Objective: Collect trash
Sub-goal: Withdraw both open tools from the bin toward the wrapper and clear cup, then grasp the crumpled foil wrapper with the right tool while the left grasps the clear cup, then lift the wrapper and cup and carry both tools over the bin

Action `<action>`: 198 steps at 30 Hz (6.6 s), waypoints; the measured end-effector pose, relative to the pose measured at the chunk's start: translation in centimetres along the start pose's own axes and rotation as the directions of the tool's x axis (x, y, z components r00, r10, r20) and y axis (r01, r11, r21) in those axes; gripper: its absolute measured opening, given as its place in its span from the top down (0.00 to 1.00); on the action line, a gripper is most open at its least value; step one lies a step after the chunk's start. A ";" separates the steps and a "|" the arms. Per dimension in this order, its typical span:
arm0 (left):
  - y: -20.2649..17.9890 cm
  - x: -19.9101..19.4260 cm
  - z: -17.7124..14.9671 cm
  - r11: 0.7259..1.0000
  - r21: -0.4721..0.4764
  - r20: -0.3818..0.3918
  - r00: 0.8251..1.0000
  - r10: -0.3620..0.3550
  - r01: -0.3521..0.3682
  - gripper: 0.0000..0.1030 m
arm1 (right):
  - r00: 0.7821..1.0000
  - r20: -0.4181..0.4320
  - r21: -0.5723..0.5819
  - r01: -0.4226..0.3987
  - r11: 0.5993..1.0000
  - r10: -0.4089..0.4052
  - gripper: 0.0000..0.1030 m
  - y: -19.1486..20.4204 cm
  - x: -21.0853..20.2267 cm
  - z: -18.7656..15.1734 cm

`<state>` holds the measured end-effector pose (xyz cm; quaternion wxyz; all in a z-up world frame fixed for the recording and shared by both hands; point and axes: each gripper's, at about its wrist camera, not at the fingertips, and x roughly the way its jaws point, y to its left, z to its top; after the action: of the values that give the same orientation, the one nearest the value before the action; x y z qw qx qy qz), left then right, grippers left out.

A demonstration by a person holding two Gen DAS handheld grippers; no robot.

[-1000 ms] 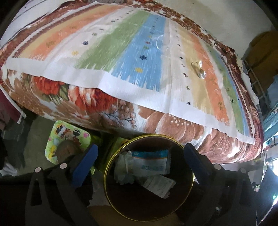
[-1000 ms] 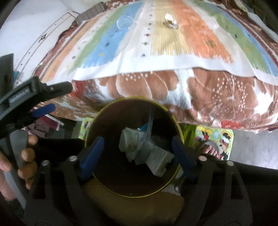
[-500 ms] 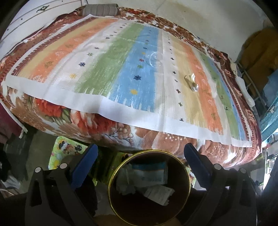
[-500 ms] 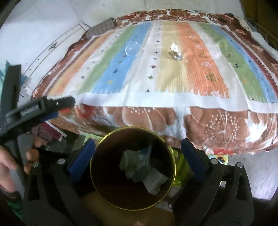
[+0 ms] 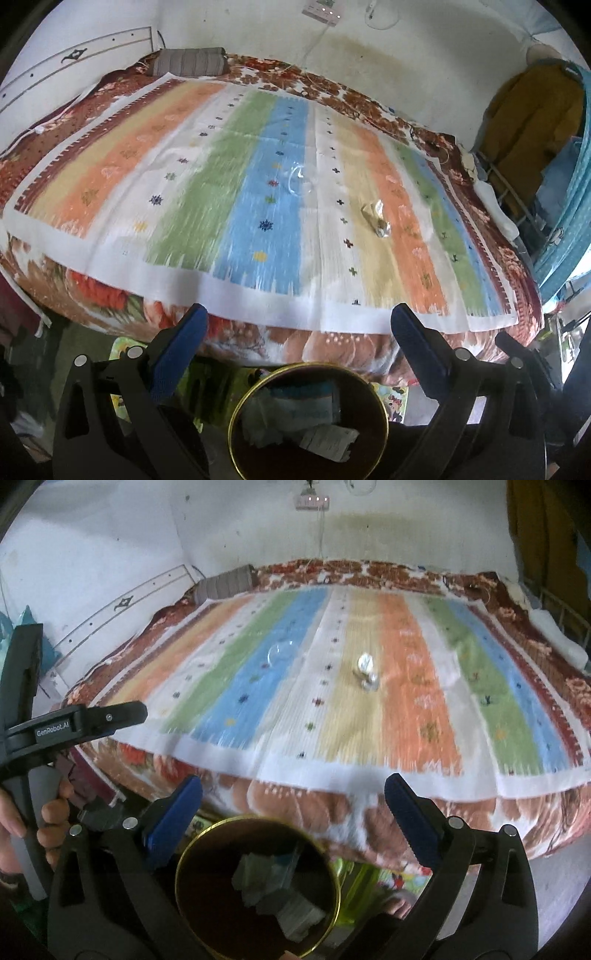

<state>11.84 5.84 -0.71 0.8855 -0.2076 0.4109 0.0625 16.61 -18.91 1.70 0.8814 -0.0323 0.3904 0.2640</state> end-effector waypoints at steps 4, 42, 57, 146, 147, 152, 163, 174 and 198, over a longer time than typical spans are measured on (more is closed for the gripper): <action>-0.3 0.8 1.1 0.999 0.039 -0.005 1.000 0.014 -0.013 0.06 | 0.998 0.062 0.011 0.009 1.000 -0.009 0.09 -0.5 -0.4 1.5; 0.5 12.9 10.8 0.992 0.121 -0.043 0.998 0.039 -0.033 0.06 | 0.999 -0.001 0.075 0.053 0.996 -0.053 0.09 -8.4 11.0 10.5; 1.5 18.4 12.6 0.994 0.111 -0.098 0.995 0.020 -0.009 0.07 | 0.994 -0.098 0.108 0.051 0.993 -0.041 0.18 -9.4 17.8 11.8; -2.8 4.2 10.4 0.982 0.101 -0.055 0.986 -0.155 0.160 0.97 | 0.999 0.037 -0.023 -0.023 0.999 0.024 0.92 -1.8 5.0 10.3; -2.9 3.7 10.0 0.981 0.102 -0.050 0.986 -0.161 0.165 0.97 | 0.999 0.042 -0.024 -0.022 0.999 0.023 0.92 -1.7 4.6 10.1; -2.8 2.2 8.5 0.976 0.109 -0.045 0.982 -0.182 0.186 0.97 | 0.998 0.052 -0.006 -0.036 0.999 0.037 0.92 -1.3 3.1 8.8; -2.4 -0.9 4.7 0.971 0.111 -0.024 0.978 -0.208 0.210 0.97 | 0.997 0.073 -0.007 -0.034 0.999 0.034 0.92 -0.3 0.4 5.7; -1.5 -2.5 1.0 0.968 0.084 -0.038 0.971 -0.236 0.239 0.97 | 0.998 0.035 -0.017 -0.045 0.999 0.046 0.92 0.9 -0.9 1.4; -0.7 -0.1 -8.1 0.997 0.038 -0.212 0.976 -0.050 0.060 0.97 | 0.974 -0.226 0.021 0.002 1.000 0.002 0.92 3.0 1.4 -8.3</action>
<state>6.33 1.83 -5.11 0.8427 -0.2045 0.4980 0.0064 10.32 -17.93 -4.60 0.8316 -0.0529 0.4907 0.2546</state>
